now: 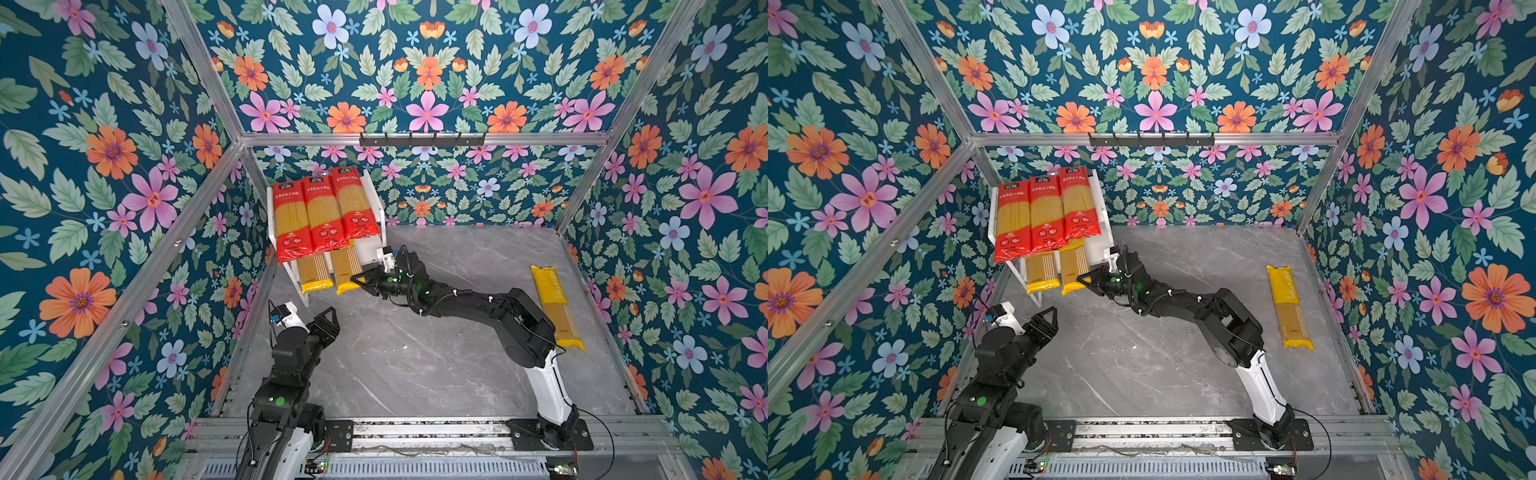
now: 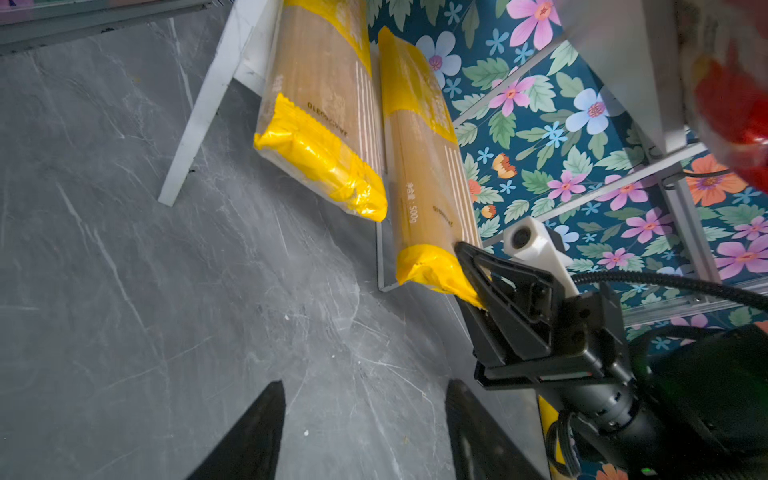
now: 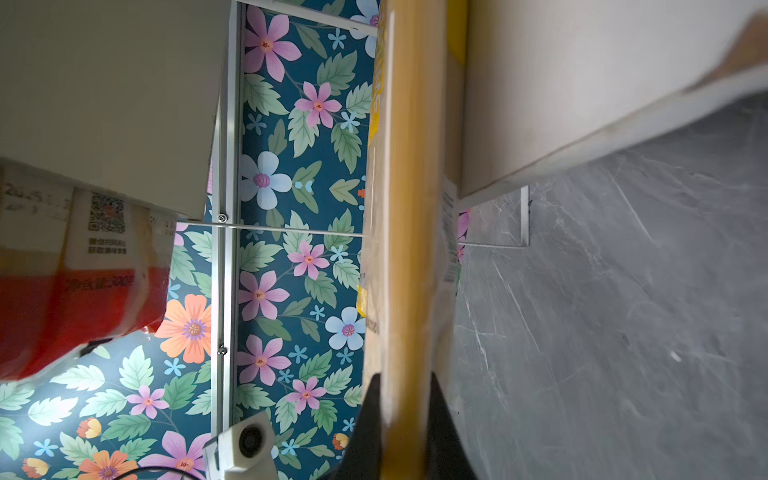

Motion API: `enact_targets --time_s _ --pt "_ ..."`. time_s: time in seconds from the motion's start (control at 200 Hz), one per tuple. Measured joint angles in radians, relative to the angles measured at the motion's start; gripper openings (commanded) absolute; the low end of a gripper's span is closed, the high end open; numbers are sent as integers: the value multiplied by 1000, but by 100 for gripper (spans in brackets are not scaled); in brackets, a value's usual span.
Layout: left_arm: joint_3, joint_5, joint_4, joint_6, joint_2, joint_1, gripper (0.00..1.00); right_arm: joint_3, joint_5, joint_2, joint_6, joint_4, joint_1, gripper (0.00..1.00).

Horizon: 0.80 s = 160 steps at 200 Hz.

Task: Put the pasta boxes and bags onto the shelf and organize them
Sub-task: 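Push the pack under the shelf with the right gripper while the left releases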

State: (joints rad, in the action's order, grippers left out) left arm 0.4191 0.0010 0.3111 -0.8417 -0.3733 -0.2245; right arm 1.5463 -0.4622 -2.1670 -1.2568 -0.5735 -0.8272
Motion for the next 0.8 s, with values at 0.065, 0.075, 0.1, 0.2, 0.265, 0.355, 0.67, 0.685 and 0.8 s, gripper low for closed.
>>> enact_targets --time_s 0.065,0.075,0.1,0.2,0.265,0.355,0.67,0.685,0.8 --pt "-14 5 -4 -2 -3 0 64 19 -2 -15 -3 0 -2 0" --pt "-18 6 -5 -2 -3 0 64 22 -2 -17 -5 0 -2 0" --pt "-25 9 -6 -2 -3 0 63 30 -2 -22 -5 2 -3 0" --pt "-53 29 -21 -24 -4 0 62 60 5 -32 -1 31 -10 0" --pt "-69 30 -38 -41 -1 0 62 90 4 -45 1 55 -14 0" --pt "-94 47 -49 -51 8 0 62 133 -4 -71 1 71 -19 0" --pt "-102 62 -72 -69 -2 0 62 52 -16 -19 20 76 -16 43" --pt "-102 65 -77 -69 -3 0 63 42 -16 -13 26 76 -16 45" --pt "-114 89 -110 -69 -19 0 63 -31 -19 43 38 54 -12 50"
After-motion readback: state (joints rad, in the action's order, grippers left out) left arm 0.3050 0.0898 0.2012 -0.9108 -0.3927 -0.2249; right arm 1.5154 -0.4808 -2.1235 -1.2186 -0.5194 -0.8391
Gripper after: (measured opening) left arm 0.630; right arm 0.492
